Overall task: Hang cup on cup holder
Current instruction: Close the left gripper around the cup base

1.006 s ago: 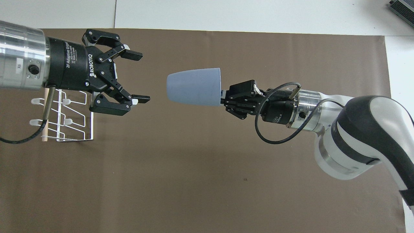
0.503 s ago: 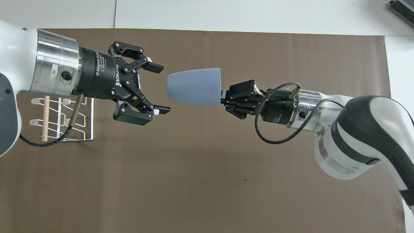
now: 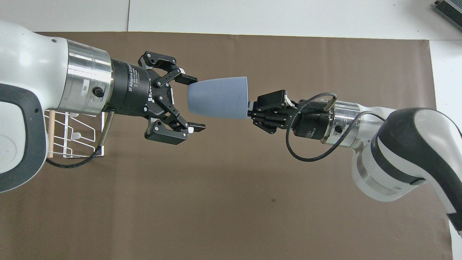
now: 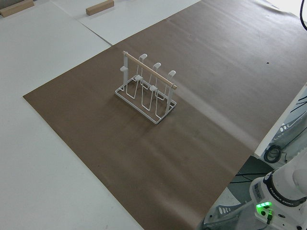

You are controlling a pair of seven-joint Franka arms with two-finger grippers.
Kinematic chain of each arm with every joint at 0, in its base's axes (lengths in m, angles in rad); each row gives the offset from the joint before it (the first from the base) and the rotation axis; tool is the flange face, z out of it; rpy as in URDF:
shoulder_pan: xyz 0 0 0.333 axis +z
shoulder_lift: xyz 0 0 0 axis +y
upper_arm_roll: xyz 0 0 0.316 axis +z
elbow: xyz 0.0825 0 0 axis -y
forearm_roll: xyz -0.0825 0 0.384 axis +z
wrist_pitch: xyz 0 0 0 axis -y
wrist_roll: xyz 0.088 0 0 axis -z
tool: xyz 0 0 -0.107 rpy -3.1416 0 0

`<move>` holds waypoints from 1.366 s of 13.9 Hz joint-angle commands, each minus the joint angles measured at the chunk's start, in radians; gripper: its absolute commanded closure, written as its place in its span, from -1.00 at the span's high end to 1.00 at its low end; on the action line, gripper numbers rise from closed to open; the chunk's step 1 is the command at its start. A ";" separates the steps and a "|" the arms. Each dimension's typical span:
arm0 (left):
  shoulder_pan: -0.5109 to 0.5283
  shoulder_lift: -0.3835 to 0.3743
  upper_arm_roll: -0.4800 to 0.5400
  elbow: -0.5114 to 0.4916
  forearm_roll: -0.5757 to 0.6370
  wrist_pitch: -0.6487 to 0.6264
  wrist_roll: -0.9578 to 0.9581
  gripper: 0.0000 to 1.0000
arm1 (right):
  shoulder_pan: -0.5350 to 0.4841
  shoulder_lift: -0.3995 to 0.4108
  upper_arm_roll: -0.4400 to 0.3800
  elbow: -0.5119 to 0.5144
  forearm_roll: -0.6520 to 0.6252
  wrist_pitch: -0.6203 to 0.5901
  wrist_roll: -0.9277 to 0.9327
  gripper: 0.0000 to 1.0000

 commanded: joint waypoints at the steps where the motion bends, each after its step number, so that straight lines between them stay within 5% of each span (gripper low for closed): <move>1: -0.036 -0.027 0.010 -0.051 -0.004 0.042 -0.017 1.00 | 0.001 -0.008 0.005 -0.007 0.028 0.022 -0.015 -1.00; 10: -0.055 -0.042 0.007 -0.089 -0.001 0.096 -0.037 1.00 | 0.001 -0.007 0.005 -0.005 0.028 0.040 -0.012 -1.00; 14: -0.056 -0.041 0.005 -0.083 0.004 0.108 -0.039 -0.77 | 0.001 -0.007 0.005 -0.003 0.028 0.040 -0.008 -1.00; 15: -0.056 -0.041 0.005 -0.083 0.004 0.108 -0.037 -1.00 | 0.003 -0.007 0.005 -0.003 0.028 0.040 -0.008 -1.00; 19: -0.055 -0.042 0.005 -0.080 0.004 0.108 -0.034 -1.00 | 0.003 -0.007 0.005 -0.002 0.026 0.042 0.021 -1.00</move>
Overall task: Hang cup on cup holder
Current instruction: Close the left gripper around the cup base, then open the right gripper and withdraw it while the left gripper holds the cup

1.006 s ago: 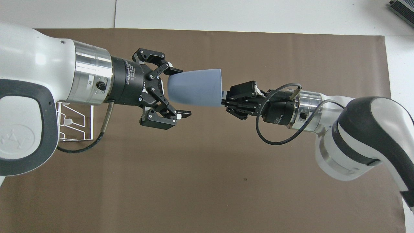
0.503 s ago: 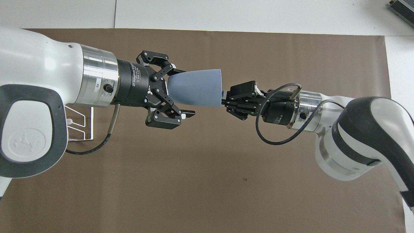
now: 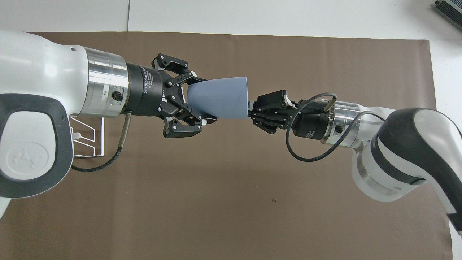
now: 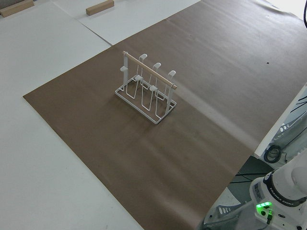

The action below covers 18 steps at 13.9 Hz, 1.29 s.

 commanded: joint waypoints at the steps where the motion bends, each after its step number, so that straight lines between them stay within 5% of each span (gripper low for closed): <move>1: -0.019 -0.032 0.001 -0.029 0.001 0.003 -0.026 -1.00 | 0.003 -0.004 0.005 0.001 0.020 0.041 0.021 -1.00; 4: -0.019 -0.034 0.001 -0.030 0.001 0.003 -0.025 -1.00 | 0.003 -0.004 0.005 0.001 0.019 0.039 0.027 -0.39; 8: -0.017 -0.034 0.001 -0.030 0.001 0.001 -0.020 -1.00 | 0.003 -0.004 0.005 0.001 0.017 0.039 0.028 -0.21; 11: -0.013 -0.034 0.001 -0.032 0.001 0.001 -0.020 -1.00 | 0.001 -0.006 0.005 0.001 -0.004 0.039 0.028 0.53; 12: -0.011 -0.034 0.001 -0.032 0.001 0.000 -0.017 -1.00 | 0.000 -0.007 0.004 0.001 -0.032 0.039 0.025 1.00; 18: 0.001 -0.049 0.012 -0.061 0.036 -0.009 0.032 -1.00 | -0.026 -0.007 -0.001 0.012 -0.191 0.027 0.027 1.00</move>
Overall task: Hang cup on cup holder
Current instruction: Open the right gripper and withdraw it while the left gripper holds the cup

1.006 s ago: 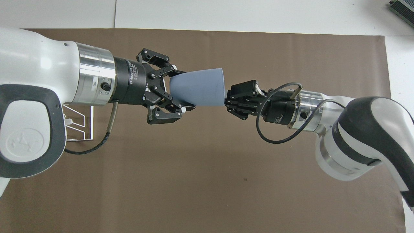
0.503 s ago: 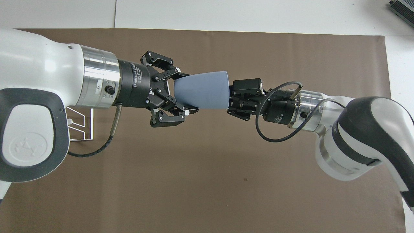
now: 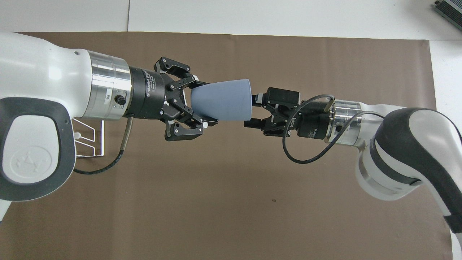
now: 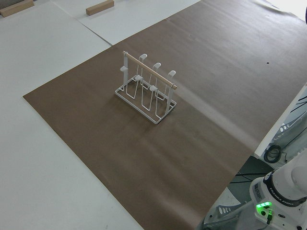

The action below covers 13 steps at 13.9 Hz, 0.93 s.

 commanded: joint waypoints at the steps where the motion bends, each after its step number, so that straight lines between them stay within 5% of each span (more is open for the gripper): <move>1: 0.006 -0.040 0.011 -0.049 0.022 -0.008 0.043 -1.00 | -0.034 -0.012 0.004 0.013 -0.104 0.005 0.015 1.00; 4: 0.035 -0.057 0.011 -0.087 0.049 -0.005 0.102 -1.00 | -0.077 -0.017 0.002 0.053 -0.284 -0.002 0.044 1.00; 13: 0.087 -0.092 0.009 -0.177 0.468 0.007 0.366 -1.00 | -0.110 -0.001 0.004 0.179 -1.046 0.005 0.150 1.00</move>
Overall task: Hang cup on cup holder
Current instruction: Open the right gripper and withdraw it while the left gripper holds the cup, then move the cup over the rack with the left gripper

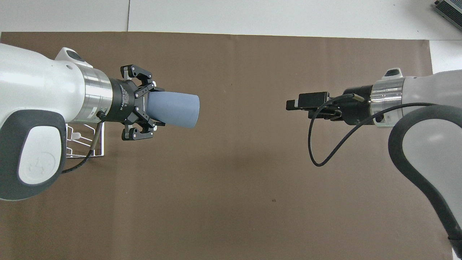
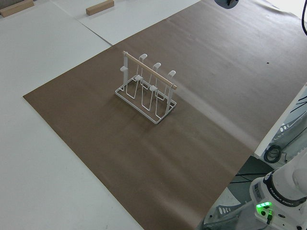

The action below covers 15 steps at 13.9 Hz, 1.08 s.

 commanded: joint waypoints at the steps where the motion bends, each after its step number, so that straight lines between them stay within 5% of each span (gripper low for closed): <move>1: 0.036 -0.051 -0.003 -0.073 0.114 0.020 0.155 -1.00 | -0.001 0.011 0.010 0.029 -0.252 0.003 0.021 1.00; 6: 0.120 -0.077 -0.003 -0.155 0.329 0.140 0.345 -1.00 | -0.004 -0.002 0.007 0.068 -0.640 -0.018 0.021 1.00; 15: 0.261 -0.082 -0.003 -0.294 0.737 0.421 0.520 -1.00 | -0.083 -0.017 -0.002 0.305 -0.698 -0.385 0.064 1.00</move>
